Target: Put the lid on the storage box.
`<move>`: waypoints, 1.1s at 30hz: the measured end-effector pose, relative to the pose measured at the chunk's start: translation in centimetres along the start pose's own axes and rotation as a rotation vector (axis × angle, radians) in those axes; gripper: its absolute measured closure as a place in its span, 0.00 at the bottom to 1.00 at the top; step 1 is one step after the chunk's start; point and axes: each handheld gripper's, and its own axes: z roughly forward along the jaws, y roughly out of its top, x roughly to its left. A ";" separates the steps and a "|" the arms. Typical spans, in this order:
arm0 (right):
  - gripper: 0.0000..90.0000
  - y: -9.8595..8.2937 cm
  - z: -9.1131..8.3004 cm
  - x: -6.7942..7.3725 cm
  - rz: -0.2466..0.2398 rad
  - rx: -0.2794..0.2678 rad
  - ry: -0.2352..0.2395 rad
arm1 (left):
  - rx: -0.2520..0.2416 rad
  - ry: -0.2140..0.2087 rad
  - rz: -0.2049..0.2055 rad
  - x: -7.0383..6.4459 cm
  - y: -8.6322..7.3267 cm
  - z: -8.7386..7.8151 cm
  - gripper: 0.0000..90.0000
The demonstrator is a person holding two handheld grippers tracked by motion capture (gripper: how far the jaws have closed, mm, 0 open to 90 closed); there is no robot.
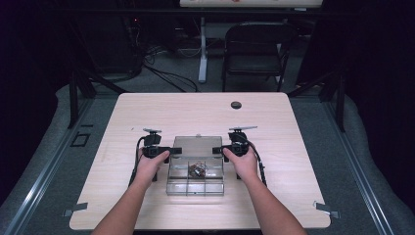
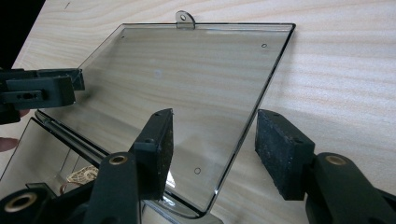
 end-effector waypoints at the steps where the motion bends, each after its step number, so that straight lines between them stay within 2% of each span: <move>1: 0.52 0.0 0.0 0.0 0.001 0.002 0.003 | 0.001 -0.004 -0.002 0.0 0.0 0.0 0.53; 8: 0.50 0.0 0.2 -0.3 0.043 0.013 0.030 | 0.001 -0.014 -0.023 0.0 -0.1 0.1 0.51; 11: 0.50 0.0 0.3 -0.4 0.047 0.017 0.043 | 0.003 -0.020 -0.029 0.1 -0.1 0.2 0.51; 16: 0.51 0.0 0.3 -0.2 0.043 0.011 0.032 | 0.010 -0.030 -0.032 0.0 0.0 0.1 0.53; 21: 0.54 0.0 0.0 0.0 0.030 -0.009 0.023 | 0.005 -0.019 -0.004 -0.1 0.1 -0.1 0.54; 26: 0.56 0.1 -0.2 0.1 0.014 -0.025 0.023 | -0.014 -0.006 -0.002 -0.3 0.2 -0.3 0.58; 33: 0.58 0.1 -0.4 0.2 0.007 -0.042 0.019 | -0.024 0.024 0.039 -0.8 0.4 -0.5 0.61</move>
